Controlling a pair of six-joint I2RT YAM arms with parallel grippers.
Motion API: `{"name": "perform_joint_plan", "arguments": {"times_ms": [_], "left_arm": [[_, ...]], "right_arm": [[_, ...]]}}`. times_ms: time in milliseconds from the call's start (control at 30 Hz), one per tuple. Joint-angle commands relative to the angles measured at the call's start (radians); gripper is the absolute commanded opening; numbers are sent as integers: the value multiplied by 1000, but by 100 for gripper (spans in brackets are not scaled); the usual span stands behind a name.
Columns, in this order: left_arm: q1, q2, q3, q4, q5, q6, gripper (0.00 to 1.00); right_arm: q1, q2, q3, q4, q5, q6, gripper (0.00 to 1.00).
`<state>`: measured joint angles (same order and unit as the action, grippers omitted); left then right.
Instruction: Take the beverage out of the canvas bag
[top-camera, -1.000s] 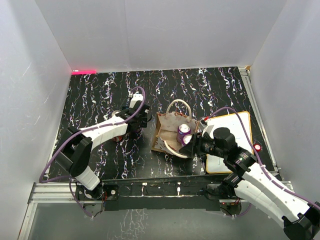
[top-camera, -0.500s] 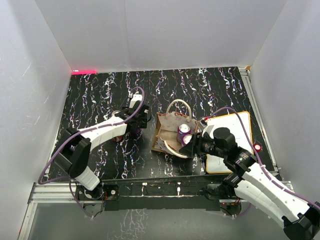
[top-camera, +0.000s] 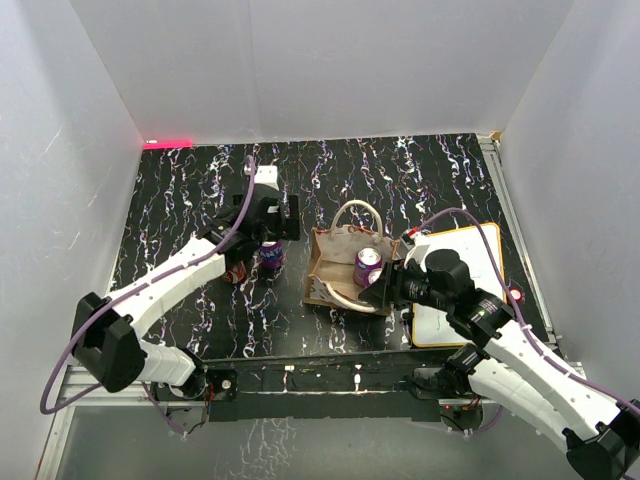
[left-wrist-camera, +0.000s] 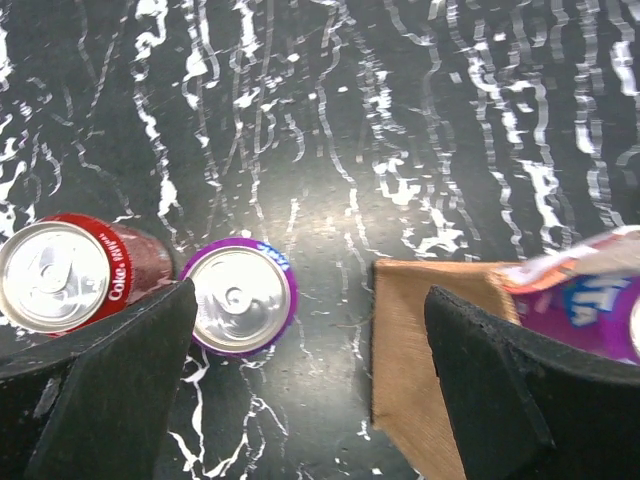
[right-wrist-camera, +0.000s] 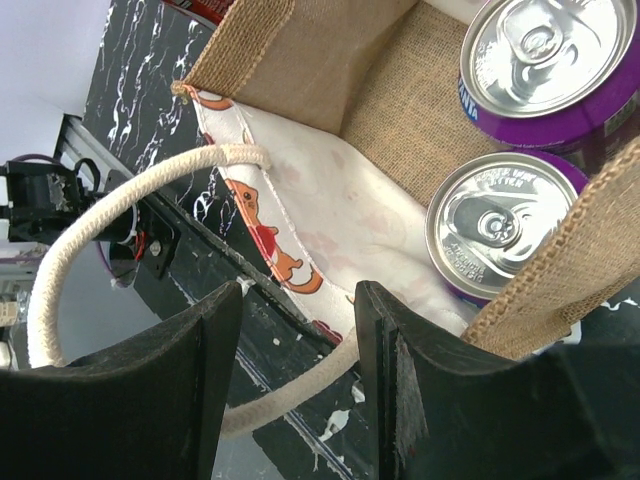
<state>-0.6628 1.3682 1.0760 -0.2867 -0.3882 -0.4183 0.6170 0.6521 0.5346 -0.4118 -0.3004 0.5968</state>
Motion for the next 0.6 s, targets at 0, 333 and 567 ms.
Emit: {"name": "perform_joint_plan", "arguments": {"times_ms": [0, 333, 567], "left_arm": [[3, -93, 60, 3, 152, 43, 95], [-2, -157, 3, 153, 558, -6, 97], [-85, -137, -28, 207, 609, -56, 97]], "right_arm": [[-2, 26, 80, -13, 49, -36, 52], [-3, 44, 169, -90, 51, -76, 52], [-2, 31, 97, -37, -10, -36, 51]]}}
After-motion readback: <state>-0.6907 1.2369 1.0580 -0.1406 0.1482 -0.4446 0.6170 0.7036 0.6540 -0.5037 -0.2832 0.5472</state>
